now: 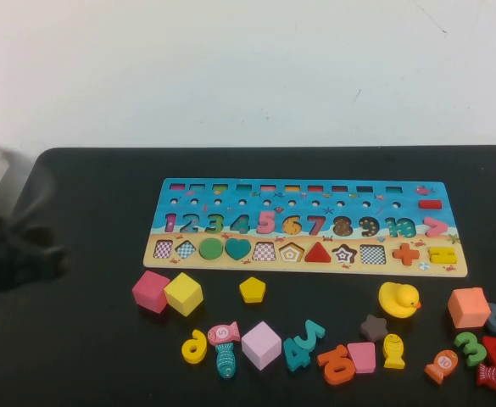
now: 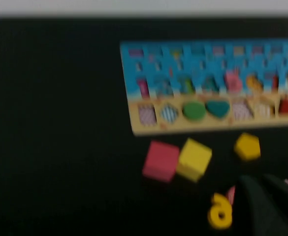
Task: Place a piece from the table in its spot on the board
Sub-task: Pick up the "Pentagon"
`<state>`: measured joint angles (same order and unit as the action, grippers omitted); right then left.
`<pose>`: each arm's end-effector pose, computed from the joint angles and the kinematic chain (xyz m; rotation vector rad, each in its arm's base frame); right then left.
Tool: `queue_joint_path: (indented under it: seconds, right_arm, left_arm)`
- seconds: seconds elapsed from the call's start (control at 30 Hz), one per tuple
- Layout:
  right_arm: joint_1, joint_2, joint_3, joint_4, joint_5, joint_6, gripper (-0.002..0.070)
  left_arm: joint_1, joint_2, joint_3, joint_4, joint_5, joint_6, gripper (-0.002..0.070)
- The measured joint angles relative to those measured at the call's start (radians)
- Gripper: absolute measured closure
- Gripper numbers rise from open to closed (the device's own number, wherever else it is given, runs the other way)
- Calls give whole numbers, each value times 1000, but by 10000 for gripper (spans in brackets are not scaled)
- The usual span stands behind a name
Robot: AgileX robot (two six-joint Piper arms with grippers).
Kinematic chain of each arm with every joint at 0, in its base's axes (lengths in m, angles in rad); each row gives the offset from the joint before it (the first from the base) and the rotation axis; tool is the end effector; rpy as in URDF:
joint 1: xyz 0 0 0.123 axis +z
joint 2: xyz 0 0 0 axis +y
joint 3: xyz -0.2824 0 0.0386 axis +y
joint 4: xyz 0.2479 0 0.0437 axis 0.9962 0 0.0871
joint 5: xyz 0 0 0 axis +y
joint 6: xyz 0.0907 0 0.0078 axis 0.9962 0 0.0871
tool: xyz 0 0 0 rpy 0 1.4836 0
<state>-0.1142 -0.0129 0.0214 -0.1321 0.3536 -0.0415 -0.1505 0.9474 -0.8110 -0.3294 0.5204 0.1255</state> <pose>0.0521 -0.0102 0.1750 -0.0154 1.8491 -0.2375 0.1903 -0.0437 0.3376 0.0837 2.1279 -0.3568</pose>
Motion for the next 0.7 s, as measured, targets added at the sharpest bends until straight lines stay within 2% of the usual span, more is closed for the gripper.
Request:
queue_joint_path:
  seconds: [0.1, 0.13, 0.23, 0.33, 0.57, 0.7]
  right_arm:
    - [0, 0, 0, 0, 0, 0, 657]
    - [0, 0, 0, 0, 0, 0, 657]
    - [0, 0, 0, 0, 0, 0, 658]
    - [0, 0, 0, 0, 0, 0, 657]
    - [0, 0, 0, 0, 0, 0, 658]
    - [0, 0, 0, 0, 0, 0, 657]
  left_arm:
    - [-33, 187, -119, -21, 106, 46, 677]
    - [-90, 314, -190, -8, 134, 57, 676]
    - [-204, 481, -291, 47, 135, 43, 676]
    - [-274, 649, -400, 83, 143, -3, 676]
    - [-307, 1020, -645, 98, 221, -106, 676]
    - [-316, 1115, -756, 118, 253, -125, 676]
